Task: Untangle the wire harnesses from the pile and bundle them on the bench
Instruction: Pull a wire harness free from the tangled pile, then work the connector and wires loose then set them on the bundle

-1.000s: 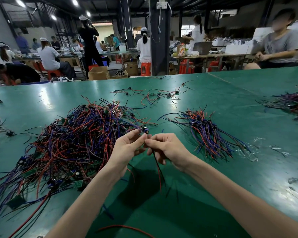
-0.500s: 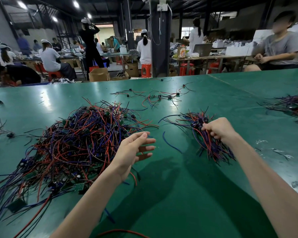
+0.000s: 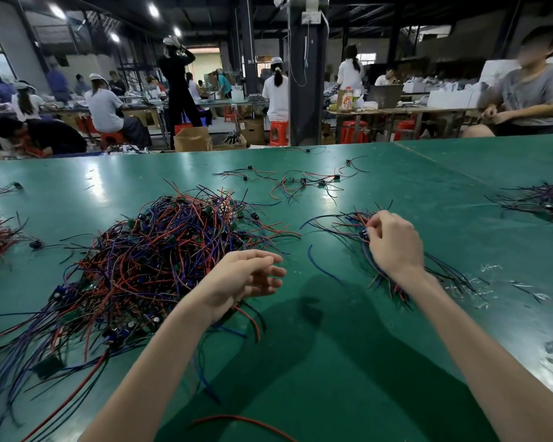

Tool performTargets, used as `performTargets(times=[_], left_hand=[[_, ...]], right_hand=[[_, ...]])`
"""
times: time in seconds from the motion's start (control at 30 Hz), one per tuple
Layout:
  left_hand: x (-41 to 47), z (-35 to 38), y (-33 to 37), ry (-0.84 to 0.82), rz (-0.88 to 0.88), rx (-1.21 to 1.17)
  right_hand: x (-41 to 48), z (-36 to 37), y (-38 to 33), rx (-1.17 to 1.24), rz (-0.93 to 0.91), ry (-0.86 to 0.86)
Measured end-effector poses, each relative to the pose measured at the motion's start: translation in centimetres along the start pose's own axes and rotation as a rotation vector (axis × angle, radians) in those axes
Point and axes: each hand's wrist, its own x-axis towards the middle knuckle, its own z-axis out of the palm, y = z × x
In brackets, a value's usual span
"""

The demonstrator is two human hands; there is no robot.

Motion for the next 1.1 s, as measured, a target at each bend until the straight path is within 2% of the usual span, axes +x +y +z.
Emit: performTargets(times=[0.13, 0.2, 0.27, 0.33, 0.4, 0.43, 0.5, 0.57, 0.6, 0.73, 0.83, 1.0, 1.1], left_hand=[[-0.8, -2.8, 2.0, -0.171, -0.027, -0.109], [-1.2, -4.8, 3.0, -0.162, 0.054, -0.201], [-1.1, -6.8, 3.8, 0.026, 0.189, -0.276], [-0.2, -8.6, 4.4, 0.376, 0.295, -0.176], [1.1, -10.4, 4.5, 0.770, 0.334, 0.261], [1.7, -11.3, 4.4, 0.865, 0.313, 0.533], [2.8, -12.4, 4.2, 0.815, 0.143, 0.971], [3.2, -12.5, 3.7, 0.686, -0.027, 1.193], [3.2, -12.3, 3.4, 0.675, -0.057, 1.250], [3.2, -11.6, 3.4, 0.817, -0.018, 1.386], [3.4, -10.9, 4.2, 0.803, -0.044, 1.525], [3.3, -10.2, 5.1, 0.828, 0.014, 1.552], [3.2, -10.4, 5.2, 0.888, 0.114, 1.488]], right_hand=[[-2.5, 1.6, -2.8, 0.050, -0.139, -0.162], [-4.0, 2.6, -3.7, -0.008, -0.199, -0.266], [-5.0, 3.4, -4.3, -0.029, -0.243, -0.334], [-5.6, 3.8, -4.6, -0.050, -0.273, -0.366], [-5.8, 3.9, -4.9, -0.067, -0.312, -0.365], [-5.9, 4.0, -5.1, -0.066, -0.335, -0.357], [-6.1, 4.0, -5.3, -0.061, -0.370, -0.342], [-6.2, 4.1, -5.4, -0.054, -0.386, -0.343], [-6.3, 4.1, -5.4, -0.050, -0.387, -0.351], [-6.4, 4.1, -5.3, -0.026, -0.383, -0.395], [-6.4, 4.3, -5.3, -0.012, -0.384, -0.401], [-6.4, 4.3, -5.3, 0.019, -0.381, -0.405], [-6.4, 4.3, -5.3, 0.032, -0.379, -0.401]])
